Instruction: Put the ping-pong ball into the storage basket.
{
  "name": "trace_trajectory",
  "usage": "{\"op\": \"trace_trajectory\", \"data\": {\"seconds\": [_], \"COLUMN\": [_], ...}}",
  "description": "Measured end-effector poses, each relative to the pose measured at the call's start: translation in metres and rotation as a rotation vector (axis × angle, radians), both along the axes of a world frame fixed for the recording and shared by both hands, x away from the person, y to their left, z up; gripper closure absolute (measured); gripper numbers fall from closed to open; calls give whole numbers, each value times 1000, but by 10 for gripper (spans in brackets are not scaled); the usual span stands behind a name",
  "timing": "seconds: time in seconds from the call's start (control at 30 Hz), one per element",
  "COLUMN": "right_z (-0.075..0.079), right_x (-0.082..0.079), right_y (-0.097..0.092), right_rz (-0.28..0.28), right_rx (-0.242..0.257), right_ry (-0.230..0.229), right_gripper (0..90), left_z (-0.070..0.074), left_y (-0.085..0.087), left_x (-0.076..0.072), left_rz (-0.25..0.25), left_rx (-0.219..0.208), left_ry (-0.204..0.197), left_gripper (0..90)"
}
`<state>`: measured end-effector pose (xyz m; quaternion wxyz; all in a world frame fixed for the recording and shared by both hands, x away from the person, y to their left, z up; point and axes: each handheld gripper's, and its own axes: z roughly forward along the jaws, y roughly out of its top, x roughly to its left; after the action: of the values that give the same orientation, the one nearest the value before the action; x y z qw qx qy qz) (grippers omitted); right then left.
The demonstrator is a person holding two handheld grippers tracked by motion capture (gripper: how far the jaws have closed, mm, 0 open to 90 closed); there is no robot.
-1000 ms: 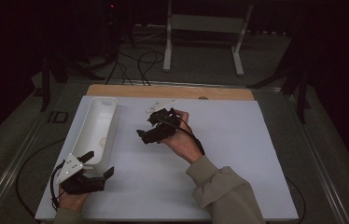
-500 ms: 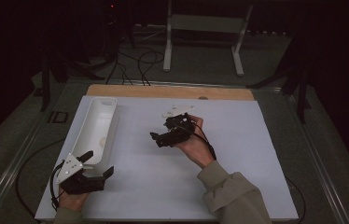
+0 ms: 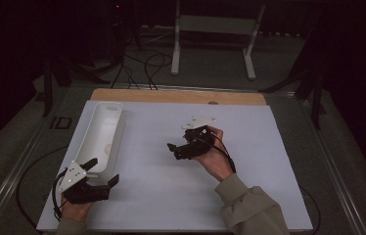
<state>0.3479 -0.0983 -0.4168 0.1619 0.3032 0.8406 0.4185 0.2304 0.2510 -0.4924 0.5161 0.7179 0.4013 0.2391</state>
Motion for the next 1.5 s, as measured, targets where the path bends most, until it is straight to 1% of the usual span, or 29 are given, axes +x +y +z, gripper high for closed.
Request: {"op": "trace_trajectory", "data": {"seconds": [0.1,0.33,0.43,0.5,0.53,0.63,0.7,0.77,0.83,0.93,1.07,1.13,1.2,1.23,1.33,1.4,1.5], "right_z": [-4,-12,-18,-19,-21,-24,-26,-28,-29,-32,-37,-40,-41,-43,-51,-57,-60], "right_x": [-2,-10,-14,-15,-17,-22,-26,-29,-31,-36,-43,-46,-49,-51,-54,-57,-63], "right_y": [-7,-27,-36,-39,-45,-54,-61,-67,-73,-82,-93,-100,-107,-112,-122,-129,-140], "right_rz": [-8,-26,-40,-48,-54,-69,-82,-88,-97,-110,-120,-127,-138,-144,-164,-180,-197], "right_rx": [2,41,46,44,48,48,55,60,73,72,78,80,94,107,102,101,120], "right_ry": [-4,-9,-7,-5,-5,-26,-23,-35,-36,-47,-71,-68,-76,-88,-75,-77,-88], "right_gripper": [99,99,100,100,100,102,102,103,103,105,111,111,113,117,118,118,118], "left_z": [0,0,0,0,0,0,0,0,0,0,0,0,0,0,0,0,0], "left_y": [0,0,0,0,0,1,1,0,1,1,1,1,1,2,2,2,2], "left_x": [0,0,0,0,0,0,0,0,0,1,0,1,1,1,1,2,2], "left_rz": [0,3,4,5,5,7,6,6,7,10,8,7,7,8,9,10,9], "left_rx": [-1,0,1,1,1,1,4,5,4,-3,0,1,3,1,-2,0,2], "left_ry": [1,3,3,4,3,2,3,3,4,3,3,4,4,3,3,3,4], "left_gripper": [34,33,33,33,33,33,33,33,33,33,33,33,33,33,32,32,32]}}
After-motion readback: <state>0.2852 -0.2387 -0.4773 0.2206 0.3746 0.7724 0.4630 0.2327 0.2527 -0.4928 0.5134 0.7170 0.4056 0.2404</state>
